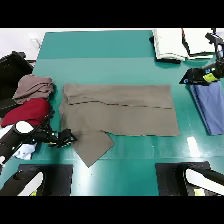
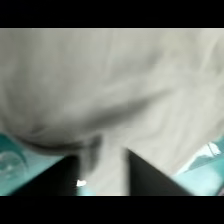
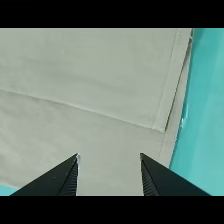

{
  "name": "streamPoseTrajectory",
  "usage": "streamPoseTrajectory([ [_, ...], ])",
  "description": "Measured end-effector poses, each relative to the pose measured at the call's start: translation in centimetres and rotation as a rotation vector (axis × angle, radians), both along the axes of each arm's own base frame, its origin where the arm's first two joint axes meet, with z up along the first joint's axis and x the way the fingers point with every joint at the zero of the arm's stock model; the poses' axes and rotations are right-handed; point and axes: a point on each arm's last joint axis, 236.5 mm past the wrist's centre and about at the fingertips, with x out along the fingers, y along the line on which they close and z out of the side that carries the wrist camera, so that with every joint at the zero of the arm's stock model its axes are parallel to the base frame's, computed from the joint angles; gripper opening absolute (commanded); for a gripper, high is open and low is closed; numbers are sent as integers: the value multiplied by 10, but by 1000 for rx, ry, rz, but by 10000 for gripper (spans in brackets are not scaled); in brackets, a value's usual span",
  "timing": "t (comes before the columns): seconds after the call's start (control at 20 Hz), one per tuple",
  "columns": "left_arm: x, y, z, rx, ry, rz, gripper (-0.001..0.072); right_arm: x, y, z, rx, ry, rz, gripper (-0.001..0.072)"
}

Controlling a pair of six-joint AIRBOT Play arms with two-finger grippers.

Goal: Fold the shirts.

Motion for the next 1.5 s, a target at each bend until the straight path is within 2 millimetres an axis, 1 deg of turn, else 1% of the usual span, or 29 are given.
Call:
streamPoseTrajectory([
  [0.1, 1, -5, 3, -23, -14, -8, 25, -7, -4, -7, 4, 26, -8, 428],
  [0.2, 5, -8, 10, -39, -36, -25, 25, -21, -12, -26, 11, 82, -34, 429],
  [0.25, 7, -9, 14, -40, -47, -40, 25, -32, -20, -40, 17, 121, -56, 430],
  [0.3, 9, -9, 19, -39, -59, -56, 25, -44, -28, -55, 24, 164, -83, 453],
  [0.35, 11, -9, 23, -36, -69, -71, 25, -60, -38, -73, 35, 218, -119, 516],
  [0.4, 12, -7, 27, -25, -77, -91, 25, -75, -47, -91, 50, 271, -155, 529],
  [0.5, 15, -5, 32, -9, -94, -115, 25, -111, -60, -129, 100, 388, -235, 518],
  [0.55, 16, -4, 34, -1, -100, -123, 25, -127, -62, -145, 140, 440, -270, 489],
  [0.65, 18, -2, 36, 9, -111, -136, 25, -150, -57, -173, 218, 510, -321, 482],
  [0.75, 18, -1, 37, 15, -117, -147, 25, -162, -47, -193, 285, 554, -350, 474],
  [0.85, 18, -1, 37, 18, -120, -154, 25, -166, -36, -208, 323, 576, -358, 356],
  [0.9, 18, -1, 38, 19, -121, -157, 25, -166, -29, -212, 337, 586, -348, 309],
  [0.95, 18, -1, 38, 19, -120, -160, 24, -164, -21, -215, 349, 590, -332, 231],
  [1.0, 17, -1, 38, 20, -123, -167, 24, -161, -17, -217, 340, 585, -316, 166],
  [1.05, 17, -1, 40, 19, -127, -177, 24, -156, -14, -219, 323, 572, -294, 112],
  [1.1, 16, -1, 42, 20, -132, -190, 24, -148, -12, -220, 308, 552, -273, 41],
  [1.15, 15, -1, 47, 23, -143, -202, 23, -143, -11, -219, 287, 534, -253, 14],
  [1.25, 12, 3, 56, 48, -175, -219, 23, -130, -11, -216, 240, 485, -217, 13],
  [1.35, 4, 10, 65, 89, -197, -223, 24, -123, -14, -206, 200, 439, -189, 12],
  [1.4, -1, 13, 69, 109, -203, -226, 24, -123, -12, -198, 193, 424, -177, 12],
  [1.5, -18, 18, 78, 131, -193, -237, 24, -128, -17, -182, 153, 391, -155, 11],
])
